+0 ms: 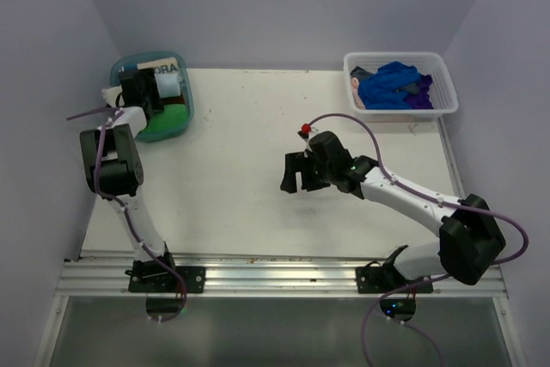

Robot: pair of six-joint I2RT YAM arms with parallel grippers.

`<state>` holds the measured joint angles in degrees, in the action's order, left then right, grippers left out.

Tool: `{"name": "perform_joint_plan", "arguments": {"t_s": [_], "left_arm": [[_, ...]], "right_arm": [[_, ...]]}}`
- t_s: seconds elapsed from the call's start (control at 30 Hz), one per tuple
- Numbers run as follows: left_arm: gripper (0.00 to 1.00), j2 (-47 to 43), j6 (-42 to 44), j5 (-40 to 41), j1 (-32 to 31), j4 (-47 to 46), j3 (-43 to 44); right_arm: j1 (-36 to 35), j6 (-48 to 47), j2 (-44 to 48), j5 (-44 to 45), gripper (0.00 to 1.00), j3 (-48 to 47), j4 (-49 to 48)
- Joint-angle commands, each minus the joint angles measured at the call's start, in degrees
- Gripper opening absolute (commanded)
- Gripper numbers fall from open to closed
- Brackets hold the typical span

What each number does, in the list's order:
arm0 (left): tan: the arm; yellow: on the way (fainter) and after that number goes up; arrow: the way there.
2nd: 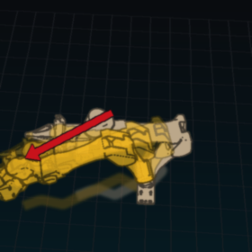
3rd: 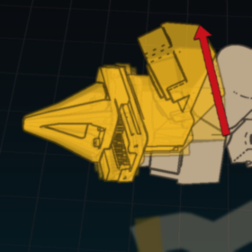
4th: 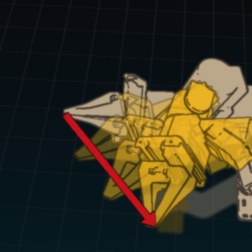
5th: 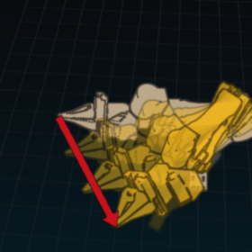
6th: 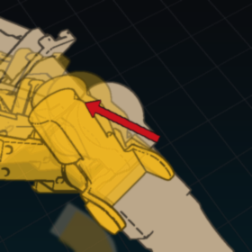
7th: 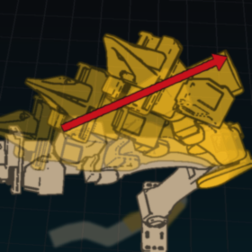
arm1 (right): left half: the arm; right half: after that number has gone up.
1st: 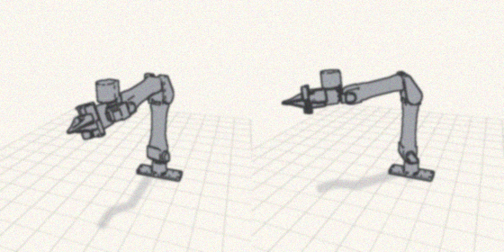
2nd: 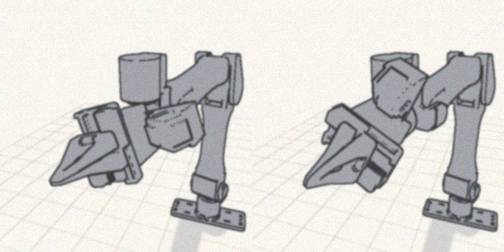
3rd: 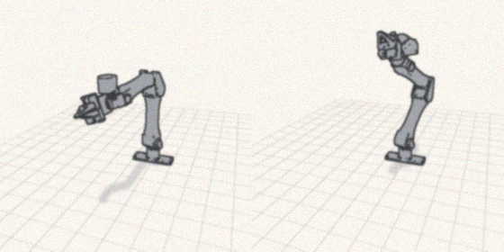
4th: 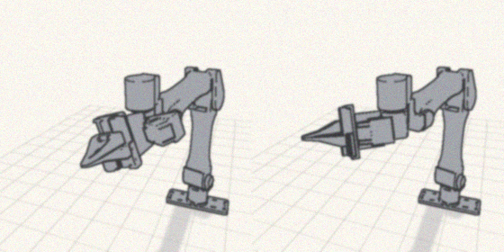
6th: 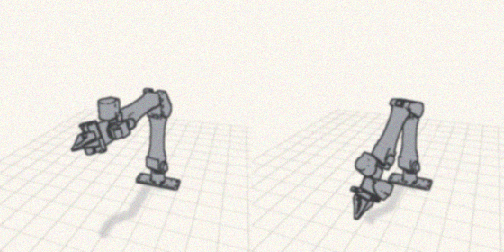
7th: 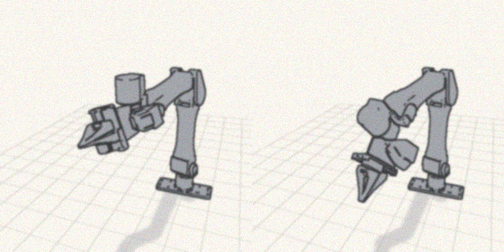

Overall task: Roll the towels
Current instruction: Place the rolled towel into the container

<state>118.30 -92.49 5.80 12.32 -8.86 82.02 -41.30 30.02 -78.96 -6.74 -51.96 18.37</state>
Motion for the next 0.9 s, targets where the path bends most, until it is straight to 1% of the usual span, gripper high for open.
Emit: {"name": "perform_joint_plan", "arguments": {"t_s": [0.0, 0.27, 0.53, 0.8, 0.83, 0.87], "left_arm": [[1.00, -5.2, -0.7, 0.4, 0.3, 1.7, -1.7], [1.00, -7.6, -0.2, -1.3, 0.7, 5.9, -2.1], [1.00, -10.4, -0.2, -4.1, 0.7, 8.1, -4.5], [0.99, -14.9, 0.7, -4.7, 0.6, 8.8, -7.7], [0.99, -15.3, 0.7, -4.7, 0.6, 10.8, -8.0], [0.99, -15.8, 0.6, -4.7, 0.6, 10.7, -8.4]], "right_arm": [[0.0, 0.8, 2.8, -1.4, 0.81, 0.6, -2.7], [-0.1, 1.4, 5.2, -2.0, 0.81, 3.1, -4.0], [0.0, 1.4, 7.4, -1.9, 0.81, 4.8, -4.4], [0.0, 1.9, 7.3, -2.4, 0.81, 5.2, -5.4], [-0.1, 2.0, 7.2, -2.4, 0.81, 5.2, -5.5], [0.0, 2.0, 7.2, -2.5, 0.81, 5.2, -5.7]]}}
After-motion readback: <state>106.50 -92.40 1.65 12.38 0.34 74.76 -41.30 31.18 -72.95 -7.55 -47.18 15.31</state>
